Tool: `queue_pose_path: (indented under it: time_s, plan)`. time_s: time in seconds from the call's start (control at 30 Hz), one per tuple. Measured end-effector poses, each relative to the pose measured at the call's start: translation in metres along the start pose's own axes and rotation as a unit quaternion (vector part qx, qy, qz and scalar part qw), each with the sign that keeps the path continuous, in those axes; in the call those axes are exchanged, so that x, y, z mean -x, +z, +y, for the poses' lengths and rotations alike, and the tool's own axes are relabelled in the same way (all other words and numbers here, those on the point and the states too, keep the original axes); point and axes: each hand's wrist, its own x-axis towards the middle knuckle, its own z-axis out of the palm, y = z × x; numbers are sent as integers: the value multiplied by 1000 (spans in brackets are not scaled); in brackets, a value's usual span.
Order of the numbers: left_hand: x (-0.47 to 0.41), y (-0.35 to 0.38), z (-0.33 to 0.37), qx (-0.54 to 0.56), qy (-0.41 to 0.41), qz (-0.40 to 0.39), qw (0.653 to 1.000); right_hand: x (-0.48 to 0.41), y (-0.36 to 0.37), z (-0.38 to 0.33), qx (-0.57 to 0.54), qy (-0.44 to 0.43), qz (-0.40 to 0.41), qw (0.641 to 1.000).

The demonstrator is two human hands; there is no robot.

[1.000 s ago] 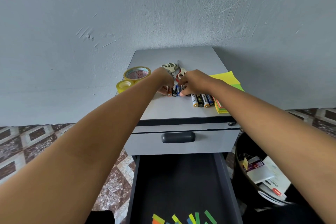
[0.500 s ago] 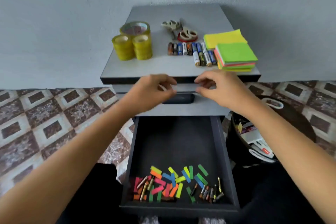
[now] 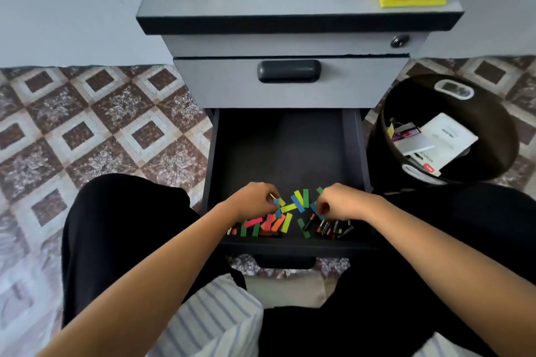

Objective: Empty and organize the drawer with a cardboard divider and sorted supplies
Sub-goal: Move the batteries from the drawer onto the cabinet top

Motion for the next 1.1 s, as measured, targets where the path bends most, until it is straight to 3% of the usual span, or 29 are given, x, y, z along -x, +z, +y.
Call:
queue_pose_path:
  time_s: [0.13,0.33,0.6,0.83,1.1]
  plan:
    - [-6,8,-4,7,-9,-3,1000,-19,20,13,94,26,-38,995]
    - [-11,14,-11,7,-16,-4,1000,-30,35,25,205,-12,-16,978]
    - [-14,14,-15,22,-26,8,999,-31,33,32,145,10,-13,989]
    - [-16,14,-19,34,-25,4,999,-24,30,31,266,33,-69,961]
    - [-15,8,-27,37,-35,19,999,-30,40,38,316,2,-50,947]
